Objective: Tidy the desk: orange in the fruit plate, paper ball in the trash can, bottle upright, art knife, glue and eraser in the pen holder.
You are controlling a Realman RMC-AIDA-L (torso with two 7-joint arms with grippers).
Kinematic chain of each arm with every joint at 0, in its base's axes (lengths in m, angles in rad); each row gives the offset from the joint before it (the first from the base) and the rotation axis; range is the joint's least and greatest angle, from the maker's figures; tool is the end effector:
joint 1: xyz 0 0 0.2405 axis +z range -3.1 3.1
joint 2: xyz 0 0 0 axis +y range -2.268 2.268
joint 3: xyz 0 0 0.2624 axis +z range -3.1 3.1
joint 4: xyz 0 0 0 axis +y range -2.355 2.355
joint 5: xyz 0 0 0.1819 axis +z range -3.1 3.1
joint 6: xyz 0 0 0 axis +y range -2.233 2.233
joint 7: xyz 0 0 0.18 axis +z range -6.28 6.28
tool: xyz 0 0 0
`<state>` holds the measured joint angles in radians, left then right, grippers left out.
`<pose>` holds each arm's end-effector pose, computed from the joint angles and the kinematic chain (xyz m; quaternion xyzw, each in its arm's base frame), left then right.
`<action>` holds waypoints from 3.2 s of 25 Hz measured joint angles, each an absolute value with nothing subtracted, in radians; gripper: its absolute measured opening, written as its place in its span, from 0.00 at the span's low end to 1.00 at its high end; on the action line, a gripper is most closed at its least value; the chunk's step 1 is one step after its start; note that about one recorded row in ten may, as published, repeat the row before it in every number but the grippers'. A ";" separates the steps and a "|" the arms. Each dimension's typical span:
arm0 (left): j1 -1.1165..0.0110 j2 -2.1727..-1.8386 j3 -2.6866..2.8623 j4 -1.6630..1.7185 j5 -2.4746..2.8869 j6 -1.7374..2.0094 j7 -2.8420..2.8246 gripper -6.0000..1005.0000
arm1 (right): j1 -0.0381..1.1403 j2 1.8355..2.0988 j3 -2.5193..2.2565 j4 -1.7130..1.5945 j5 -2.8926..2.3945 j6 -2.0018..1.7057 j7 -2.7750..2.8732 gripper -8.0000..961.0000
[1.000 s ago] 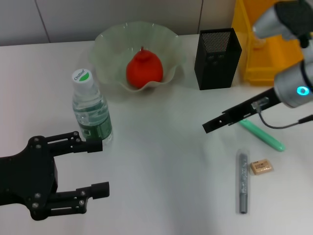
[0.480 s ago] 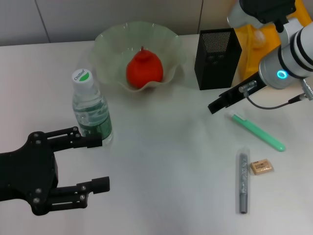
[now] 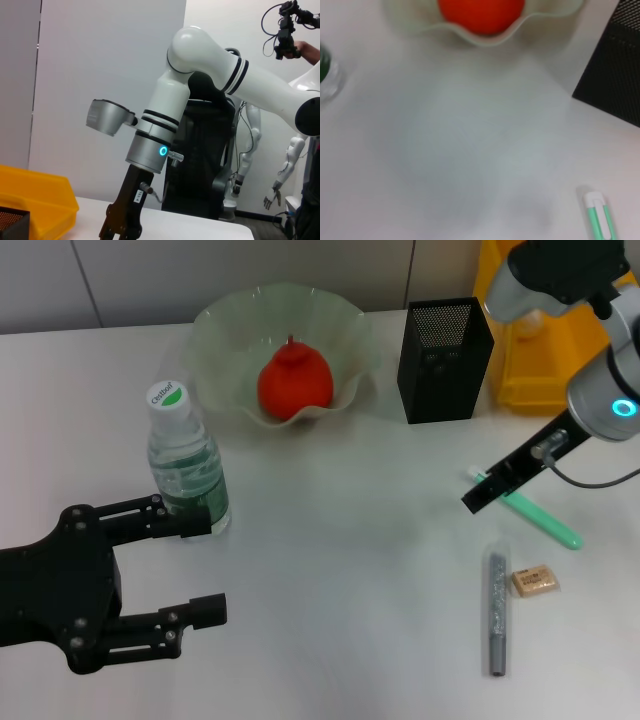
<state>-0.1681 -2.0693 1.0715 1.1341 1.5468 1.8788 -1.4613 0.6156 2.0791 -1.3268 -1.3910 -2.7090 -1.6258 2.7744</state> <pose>-0.1952 0.2207 0.0081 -0.9383 -0.0832 -0.3337 0.0351 0.2190 0.3436 -0.0146 -0.8573 0.4242 -0.1861 0.2247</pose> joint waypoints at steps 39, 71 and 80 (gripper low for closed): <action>-0.178 -2.069 1.069 1.068 1.545 1.873 -1.453 0.74 | 0.711 2.079 -1.235 -1.014 -2.765 -1.313 2.538 0.69; -0.170 -2.068 1.068 1.052 1.545 1.868 -1.453 0.74 | 0.726 2.082 -1.247 -0.984 -2.757 -1.296 2.546 0.45; -0.167 -2.068 1.068 1.052 1.545 1.871 -1.453 0.74 | 0.720 2.082 -1.247 -0.985 -2.761 -1.304 2.555 0.40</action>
<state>-0.1667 -2.0678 1.0676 1.0523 1.5447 1.8710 -1.4526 0.7203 2.0815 -1.2471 -0.9849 -2.7610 -1.3040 2.5554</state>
